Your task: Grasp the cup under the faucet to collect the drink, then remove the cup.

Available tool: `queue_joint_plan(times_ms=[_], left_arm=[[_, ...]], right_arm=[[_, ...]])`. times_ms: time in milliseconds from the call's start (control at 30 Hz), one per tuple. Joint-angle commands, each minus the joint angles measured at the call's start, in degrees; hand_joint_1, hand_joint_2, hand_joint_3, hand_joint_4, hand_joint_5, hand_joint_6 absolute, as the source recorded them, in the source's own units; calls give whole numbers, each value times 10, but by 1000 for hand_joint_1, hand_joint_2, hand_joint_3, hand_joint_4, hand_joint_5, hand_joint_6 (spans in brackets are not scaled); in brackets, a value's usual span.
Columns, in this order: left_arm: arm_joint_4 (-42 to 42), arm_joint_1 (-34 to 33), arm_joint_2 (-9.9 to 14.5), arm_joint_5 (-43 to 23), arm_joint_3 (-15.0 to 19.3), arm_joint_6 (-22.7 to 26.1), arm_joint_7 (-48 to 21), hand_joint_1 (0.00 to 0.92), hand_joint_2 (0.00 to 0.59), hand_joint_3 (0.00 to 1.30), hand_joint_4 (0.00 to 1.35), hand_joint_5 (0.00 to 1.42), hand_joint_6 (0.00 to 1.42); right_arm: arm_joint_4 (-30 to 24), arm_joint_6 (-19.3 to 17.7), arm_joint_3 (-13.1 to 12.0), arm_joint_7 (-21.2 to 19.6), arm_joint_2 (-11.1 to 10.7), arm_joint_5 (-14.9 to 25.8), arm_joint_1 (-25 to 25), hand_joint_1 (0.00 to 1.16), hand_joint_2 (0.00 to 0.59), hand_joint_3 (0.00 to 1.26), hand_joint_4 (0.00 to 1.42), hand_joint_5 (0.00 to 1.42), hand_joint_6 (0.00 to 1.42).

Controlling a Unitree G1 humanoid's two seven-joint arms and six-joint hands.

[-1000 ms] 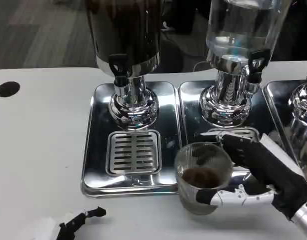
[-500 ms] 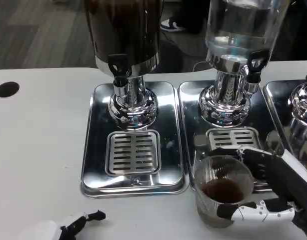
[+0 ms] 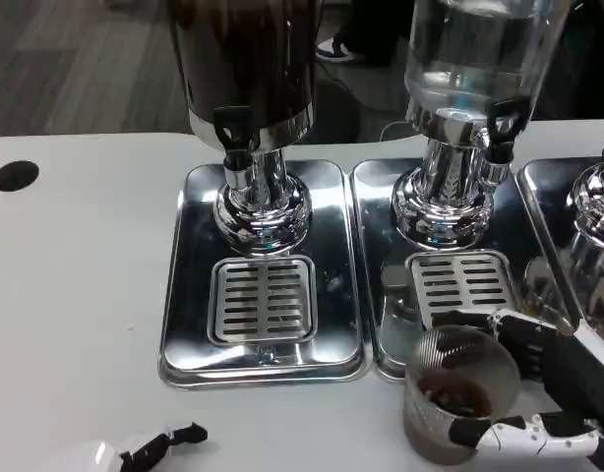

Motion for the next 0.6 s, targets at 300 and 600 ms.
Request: queue_joint_plan(times_ms=[300, 600], left_arm=[[-21, 7, 10, 6, -2, 20, -21, 0, 67, 345, 270, 309, 266], [-26, 14, 13, 1, 7, 22, -24, 0, 65, 345, 268, 309, 273]], right_arm=[[62, -101, -17, 14, 9, 32, -29, 813, 121, 427, 453, 478, 319], [124, -144, -10, 6, 16, 12, -46, 813, 121, 429, 453, 478, 319]])
